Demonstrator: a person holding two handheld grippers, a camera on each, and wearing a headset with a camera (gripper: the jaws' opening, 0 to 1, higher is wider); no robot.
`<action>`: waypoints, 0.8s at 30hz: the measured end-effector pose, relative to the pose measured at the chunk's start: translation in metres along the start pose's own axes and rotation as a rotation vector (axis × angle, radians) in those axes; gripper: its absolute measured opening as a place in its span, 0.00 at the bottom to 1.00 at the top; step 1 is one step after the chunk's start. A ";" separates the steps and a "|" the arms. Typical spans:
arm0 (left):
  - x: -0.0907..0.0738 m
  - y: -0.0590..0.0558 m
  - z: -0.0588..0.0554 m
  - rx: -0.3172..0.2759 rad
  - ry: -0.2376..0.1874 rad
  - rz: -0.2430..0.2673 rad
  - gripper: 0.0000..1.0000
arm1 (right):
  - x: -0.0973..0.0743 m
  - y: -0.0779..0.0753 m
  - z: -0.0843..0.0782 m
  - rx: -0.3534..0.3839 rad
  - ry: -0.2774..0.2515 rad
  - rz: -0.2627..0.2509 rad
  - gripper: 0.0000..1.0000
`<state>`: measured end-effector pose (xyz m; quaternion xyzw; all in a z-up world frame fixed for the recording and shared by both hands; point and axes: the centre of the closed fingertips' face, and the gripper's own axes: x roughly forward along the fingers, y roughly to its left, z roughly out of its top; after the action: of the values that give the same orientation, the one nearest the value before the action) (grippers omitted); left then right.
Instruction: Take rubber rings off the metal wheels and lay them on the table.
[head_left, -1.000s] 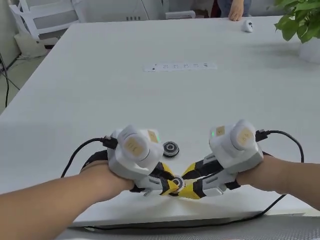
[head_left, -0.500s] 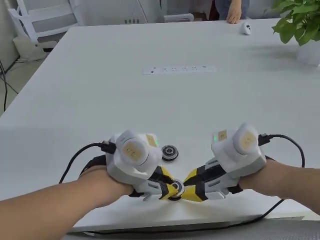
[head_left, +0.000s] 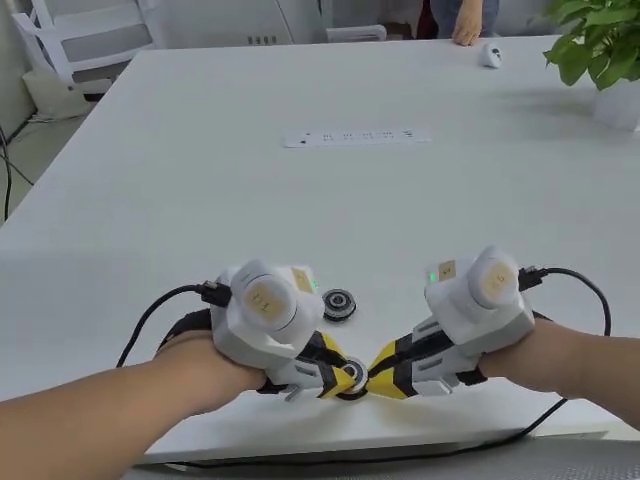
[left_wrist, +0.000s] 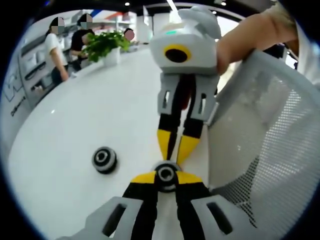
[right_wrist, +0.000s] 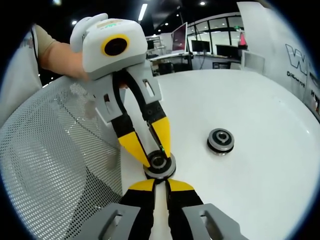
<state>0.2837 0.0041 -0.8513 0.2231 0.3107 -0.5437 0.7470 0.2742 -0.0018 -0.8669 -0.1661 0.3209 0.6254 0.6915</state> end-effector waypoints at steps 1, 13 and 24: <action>0.000 0.000 0.000 0.002 0.000 0.001 0.13 | 0.000 0.000 0.000 -0.001 0.002 -0.001 0.05; 0.000 0.001 0.000 0.003 0.001 0.004 0.13 | -0.003 -0.004 0.000 0.035 -0.011 -0.008 0.00; 0.000 0.001 0.000 0.007 0.003 0.009 0.13 | -0.006 -0.005 0.001 0.062 -0.019 -0.012 0.00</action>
<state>0.2845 0.0041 -0.8515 0.2277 0.3088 -0.5411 0.7483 0.2793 -0.0065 -0.8630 -0.1404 0.3326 0.6127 0.7030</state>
